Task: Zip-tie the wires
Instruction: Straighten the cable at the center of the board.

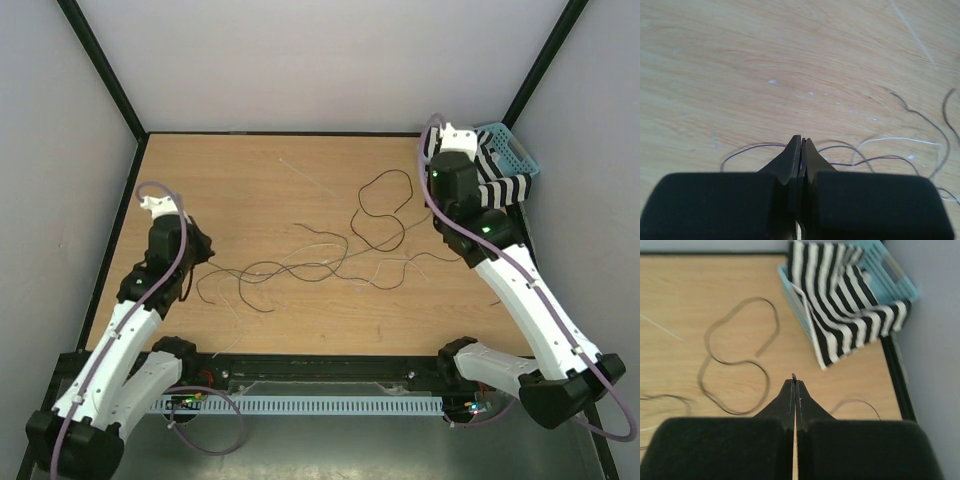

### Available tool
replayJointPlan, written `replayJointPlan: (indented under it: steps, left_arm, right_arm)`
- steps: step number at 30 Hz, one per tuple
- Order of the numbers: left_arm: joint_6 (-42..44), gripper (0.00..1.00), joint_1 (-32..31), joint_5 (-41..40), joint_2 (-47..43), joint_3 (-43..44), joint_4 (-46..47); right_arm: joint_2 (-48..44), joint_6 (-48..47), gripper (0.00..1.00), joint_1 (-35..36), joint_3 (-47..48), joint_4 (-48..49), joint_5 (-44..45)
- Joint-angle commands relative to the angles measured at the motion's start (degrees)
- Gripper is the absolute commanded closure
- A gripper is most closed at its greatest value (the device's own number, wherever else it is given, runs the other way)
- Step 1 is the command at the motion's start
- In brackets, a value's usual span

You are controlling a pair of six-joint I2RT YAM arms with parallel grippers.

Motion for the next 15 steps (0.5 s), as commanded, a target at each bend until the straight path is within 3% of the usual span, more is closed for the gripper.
replayJointPlan:
  steps: [1,9,15]
  left_arm:
    - [2.31,1.0,4.42,0.05,-1.85,-2.41,-4.68]
    - [-1.15,1.0,6.22,-0.31,1.66,-5.05,-4.55]
    - [-4.34,1.0,6.1,-0.81,6.14,-7.59,-0.32]
  right_arm:
    - [0.82,-0.71,1.0,-2.24,-6.18,-0.74,11.03]
    - [6.77,4.21,1.0,-8.23,-15.12,1.48,10.25]
    - [10.04,7.45,1.0,-8.27,-20.12,6.94,1.28]
